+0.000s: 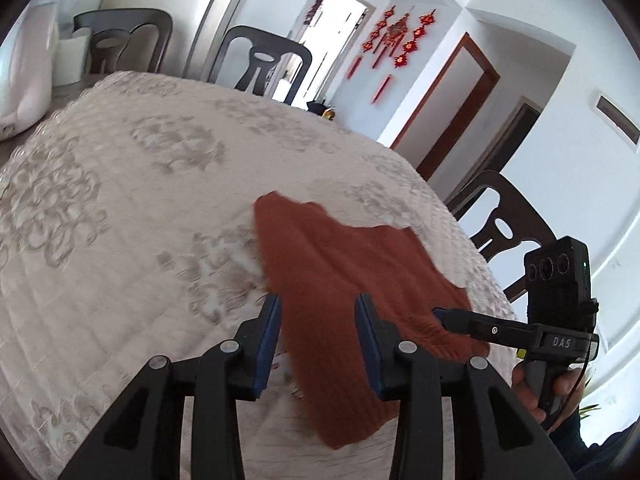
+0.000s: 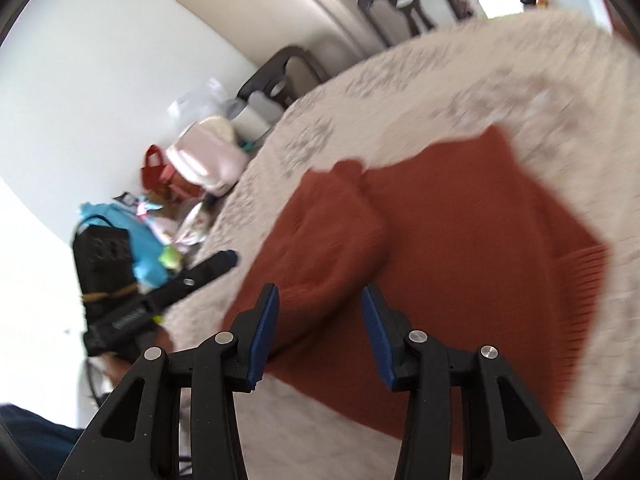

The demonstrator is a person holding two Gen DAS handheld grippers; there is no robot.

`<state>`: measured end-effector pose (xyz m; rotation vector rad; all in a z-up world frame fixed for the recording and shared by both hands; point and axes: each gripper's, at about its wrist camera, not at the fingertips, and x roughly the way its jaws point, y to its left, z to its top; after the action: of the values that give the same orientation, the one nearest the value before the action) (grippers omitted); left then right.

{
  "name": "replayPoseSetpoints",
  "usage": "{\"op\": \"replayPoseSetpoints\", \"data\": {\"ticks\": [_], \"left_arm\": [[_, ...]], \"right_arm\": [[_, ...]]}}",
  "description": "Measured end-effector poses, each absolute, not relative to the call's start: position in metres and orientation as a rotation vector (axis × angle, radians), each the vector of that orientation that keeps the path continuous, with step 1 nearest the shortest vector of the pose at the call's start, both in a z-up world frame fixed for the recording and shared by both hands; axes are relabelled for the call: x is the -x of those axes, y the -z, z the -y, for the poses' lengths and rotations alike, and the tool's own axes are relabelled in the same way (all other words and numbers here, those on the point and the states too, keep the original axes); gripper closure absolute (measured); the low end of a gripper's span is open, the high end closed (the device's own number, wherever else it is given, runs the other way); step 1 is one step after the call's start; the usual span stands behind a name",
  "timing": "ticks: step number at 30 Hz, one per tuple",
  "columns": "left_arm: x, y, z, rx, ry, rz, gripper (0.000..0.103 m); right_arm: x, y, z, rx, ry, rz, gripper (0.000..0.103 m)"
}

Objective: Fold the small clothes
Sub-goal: 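Close both grippers on the sweater's folded edge and lift it, then fold the held edge over onto the sweater with both grippers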

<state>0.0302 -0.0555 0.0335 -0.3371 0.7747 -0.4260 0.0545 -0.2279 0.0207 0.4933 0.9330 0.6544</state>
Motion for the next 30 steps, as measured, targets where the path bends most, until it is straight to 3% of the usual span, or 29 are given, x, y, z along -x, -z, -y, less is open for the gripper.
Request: {"op": "replayPoseSetpoints", "data": {"ticks": [7, 17, 18, 19, 22, 30], "left_arm": [[-0.027, -0.018, 0.059, 0.318, 0.434, -0.792, 0.063], [-0.029, -0.012, 0.063, 0.317, 0.458, -0.801, 0.063], [-0.03, -0.011, 0.063, 0.317, 0.459, -0.803, 0.063], [-0.03, -0.01, 0.063, 0.317, 0.458, -0.804, 0.063], [-0.03, -0.011, 0.064, 0.318, 0.455, -0.804, 0.063], [-0.033, -0.025, 0.071, 0.283, 0.45, -0.779, 0.063]], "right_arm": [[-0.073, -0.005, 0.208, -0.564, -0.666, -1.039, 0.059], [-0.079, -0.006, 0.2, -0.509, -0.64, -1.021, 0.059], [-0.079, -0.007, 0.198, -0.495, -0.643, -1.019, 0.066], [-0.079, -0.007, 0.196, -0.479, -0.643, -1.018, 0.079], [-0.082, -0.006, 0.196, -0.484, -0.65, -1.022, 0.086], [-0.078, -0.034, 0.208, -0.455, -0.691, -0.923, 0.09]]}}
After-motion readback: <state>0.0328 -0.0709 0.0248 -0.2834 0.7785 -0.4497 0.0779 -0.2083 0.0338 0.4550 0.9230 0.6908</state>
